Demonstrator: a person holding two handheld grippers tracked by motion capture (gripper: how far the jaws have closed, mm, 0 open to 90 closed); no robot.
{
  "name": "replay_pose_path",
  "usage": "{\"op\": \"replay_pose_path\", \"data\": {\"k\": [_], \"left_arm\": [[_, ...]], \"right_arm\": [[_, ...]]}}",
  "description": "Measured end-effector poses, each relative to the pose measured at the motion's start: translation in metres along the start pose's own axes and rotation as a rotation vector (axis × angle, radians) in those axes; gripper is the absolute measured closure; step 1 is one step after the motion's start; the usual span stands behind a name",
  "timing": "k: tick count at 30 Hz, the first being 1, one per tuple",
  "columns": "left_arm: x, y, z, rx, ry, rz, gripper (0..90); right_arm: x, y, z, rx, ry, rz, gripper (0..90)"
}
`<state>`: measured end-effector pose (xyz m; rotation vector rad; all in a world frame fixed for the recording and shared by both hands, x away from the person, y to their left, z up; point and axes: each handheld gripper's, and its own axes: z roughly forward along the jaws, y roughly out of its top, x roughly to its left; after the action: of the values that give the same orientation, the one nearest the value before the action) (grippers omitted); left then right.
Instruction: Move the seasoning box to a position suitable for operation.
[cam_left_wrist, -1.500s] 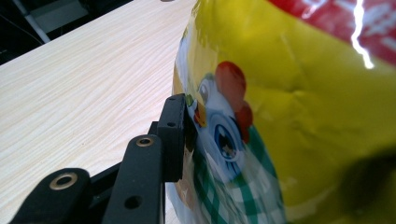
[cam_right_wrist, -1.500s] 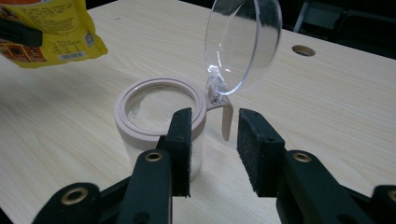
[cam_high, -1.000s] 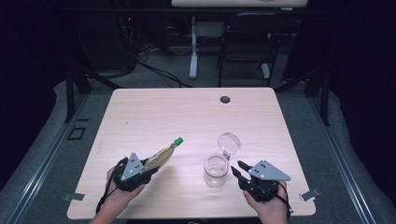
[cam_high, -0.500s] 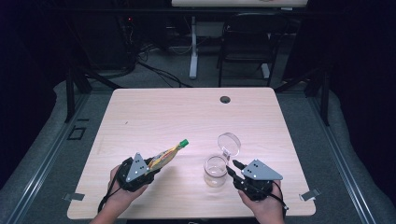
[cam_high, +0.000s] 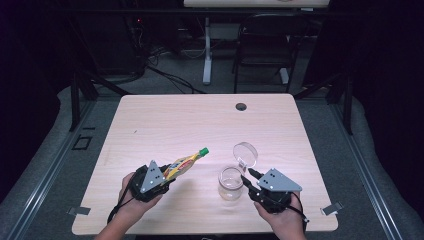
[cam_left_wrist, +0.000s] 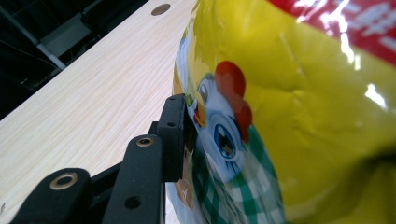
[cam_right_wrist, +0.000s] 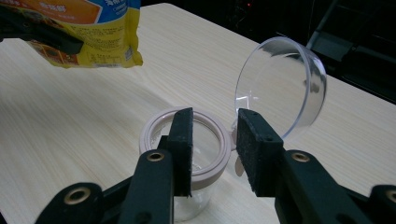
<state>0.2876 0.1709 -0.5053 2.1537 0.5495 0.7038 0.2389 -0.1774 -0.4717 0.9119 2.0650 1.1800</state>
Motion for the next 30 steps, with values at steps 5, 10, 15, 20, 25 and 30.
{"op": "replay_pose_path", "data": {"k": [5, 10, 15, 20, 25, 30], "left_arm": [[-0.002, 0.001, 0.004, 0.003, 0.002, 0.014, 64.6], [-0.005, 0.0, 0.006, 0.018, 0.012, 0.053, 64.6], [-0.01, 0.001, 0.009, 0.041, 0.018, 0.092, 64.6], [-0.013, 0.004, 0.011, 0.043, 0.024, 0.118, 64.6], [-0.014, 0.004, 0.012, 0.055, 0.029, 0.136, 64.7], [-0.016, 0.004, 0.013, 0.071, 0.043, 0.161, 64.7]], "right_arm": [[0.002, 0.0, 0.004, 0.009, -0.003, -0.016, 67.0], [0.004, 0.0, 0.007, 0.016, -0.002, -0.032, 66.9], [0.006, 0.001, 0.01, 0.026, 0.003, -0.051, 66.8], [0.009, 0.002, 0.012, 0.013, 0.008, -0.063, 66.6], [0.011, 0.003, 0.013, 0.008, 0.009, -0.072, 66.4], [0.012, 0.002, 0.015, 0.013, 0.006, -0.081, 66.3]]}}
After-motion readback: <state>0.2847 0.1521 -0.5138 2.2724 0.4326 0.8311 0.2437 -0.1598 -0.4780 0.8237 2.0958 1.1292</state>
